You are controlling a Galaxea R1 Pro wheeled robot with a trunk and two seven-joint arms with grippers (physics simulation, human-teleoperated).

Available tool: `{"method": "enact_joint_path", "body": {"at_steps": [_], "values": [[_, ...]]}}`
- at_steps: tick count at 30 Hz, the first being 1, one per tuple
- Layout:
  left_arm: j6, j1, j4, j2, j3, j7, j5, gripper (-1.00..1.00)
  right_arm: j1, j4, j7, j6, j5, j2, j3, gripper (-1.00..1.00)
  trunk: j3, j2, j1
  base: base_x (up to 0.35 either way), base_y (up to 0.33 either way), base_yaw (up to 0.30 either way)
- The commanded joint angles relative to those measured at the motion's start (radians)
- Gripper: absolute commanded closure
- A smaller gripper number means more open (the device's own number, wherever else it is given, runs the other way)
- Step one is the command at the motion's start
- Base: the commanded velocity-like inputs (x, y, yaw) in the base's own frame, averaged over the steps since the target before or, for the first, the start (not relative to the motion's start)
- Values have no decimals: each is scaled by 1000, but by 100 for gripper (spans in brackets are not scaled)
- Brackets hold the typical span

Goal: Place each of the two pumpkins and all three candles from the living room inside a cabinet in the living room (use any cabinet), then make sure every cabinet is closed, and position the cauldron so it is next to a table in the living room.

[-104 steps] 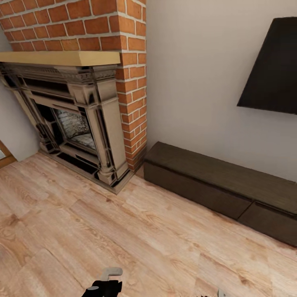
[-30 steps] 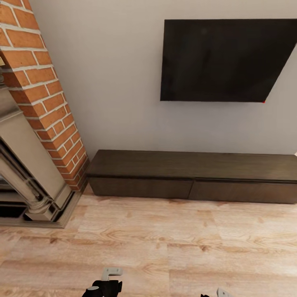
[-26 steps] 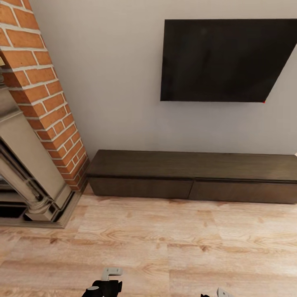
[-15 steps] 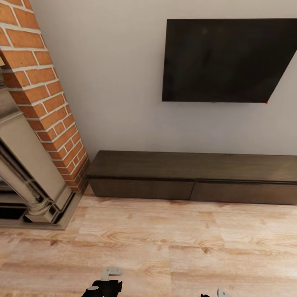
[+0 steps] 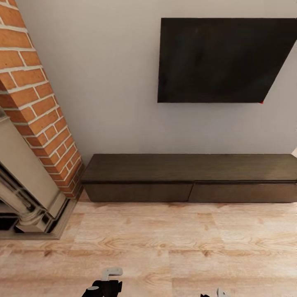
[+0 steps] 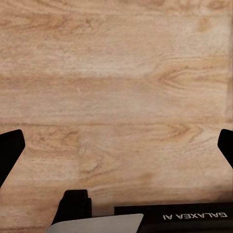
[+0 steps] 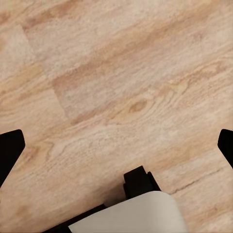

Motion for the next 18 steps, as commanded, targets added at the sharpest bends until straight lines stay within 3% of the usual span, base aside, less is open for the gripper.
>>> {"method": "enact_joint_path", "body": {"at_steps": [1,11,14,16,18], "values": [[5,0,-2,1,-9,7,10,-100,0,0,-5,-3,-10,-1,9,-100,-1,0,0,25,6,-5],[6,0,-4,2,-7,2,9,-100,0,0,-6,-5,-8,-1,9,-100,-1,0,0,61,43,-1],[18,0,-17,17,0,-4,13,-100,0,0,0,-8,-7,-8,8,-100,-1,0,0,3,2,0],[69,0,-56,41,3,-29,17,-100,0,0,31,-11,-9,-14,4,-100,-1,0,0,1,0,0],[196,0,-150,73,6,-99,22,-100,0,1,113,-11,-13,-19,-10,-100,-1,0,0,0,0,0]]}}
